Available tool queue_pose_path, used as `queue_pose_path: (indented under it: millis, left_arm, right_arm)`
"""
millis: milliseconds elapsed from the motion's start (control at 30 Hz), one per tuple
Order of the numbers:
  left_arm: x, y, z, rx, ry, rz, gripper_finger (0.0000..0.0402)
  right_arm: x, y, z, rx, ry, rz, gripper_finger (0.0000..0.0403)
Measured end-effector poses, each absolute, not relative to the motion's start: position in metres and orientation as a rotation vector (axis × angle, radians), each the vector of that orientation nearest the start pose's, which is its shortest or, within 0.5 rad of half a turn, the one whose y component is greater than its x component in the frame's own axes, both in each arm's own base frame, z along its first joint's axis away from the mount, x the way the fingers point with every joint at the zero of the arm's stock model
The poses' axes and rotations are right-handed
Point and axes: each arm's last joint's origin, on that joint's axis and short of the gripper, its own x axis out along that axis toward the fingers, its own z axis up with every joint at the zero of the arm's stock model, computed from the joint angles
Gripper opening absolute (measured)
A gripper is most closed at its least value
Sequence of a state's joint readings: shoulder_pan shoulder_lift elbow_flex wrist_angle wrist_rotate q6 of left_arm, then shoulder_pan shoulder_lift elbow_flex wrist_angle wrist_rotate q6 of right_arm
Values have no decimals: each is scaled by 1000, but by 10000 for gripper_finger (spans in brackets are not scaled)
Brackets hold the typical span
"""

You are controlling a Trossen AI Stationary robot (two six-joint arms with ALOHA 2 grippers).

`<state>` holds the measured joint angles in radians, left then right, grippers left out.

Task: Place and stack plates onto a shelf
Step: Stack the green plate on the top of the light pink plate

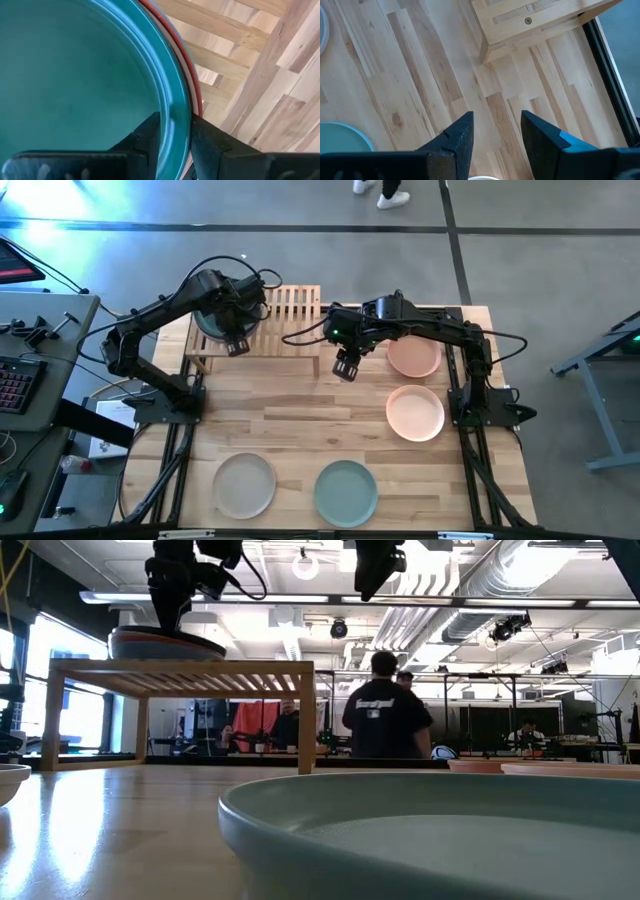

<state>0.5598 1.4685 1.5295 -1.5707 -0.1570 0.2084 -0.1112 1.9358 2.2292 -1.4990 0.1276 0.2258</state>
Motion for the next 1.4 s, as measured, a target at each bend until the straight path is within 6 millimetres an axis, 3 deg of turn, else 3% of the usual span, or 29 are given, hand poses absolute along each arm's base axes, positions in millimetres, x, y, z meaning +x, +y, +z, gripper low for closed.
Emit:
queue_pose_path:
  millis: [367,1000,1400]
  left_arm:
    - [197,129,366,-180,1452,485,86]
    - [198,126,367,-244,1419,407,86]
    - [190,135,387,-51,1423,714,78]
  right_arm:
    - [363,-44,388,179,1181,-339,141]
    - [363,-44,388,182,1180,-341,141]
    - [363,-44,388,178,1180,-340,141]
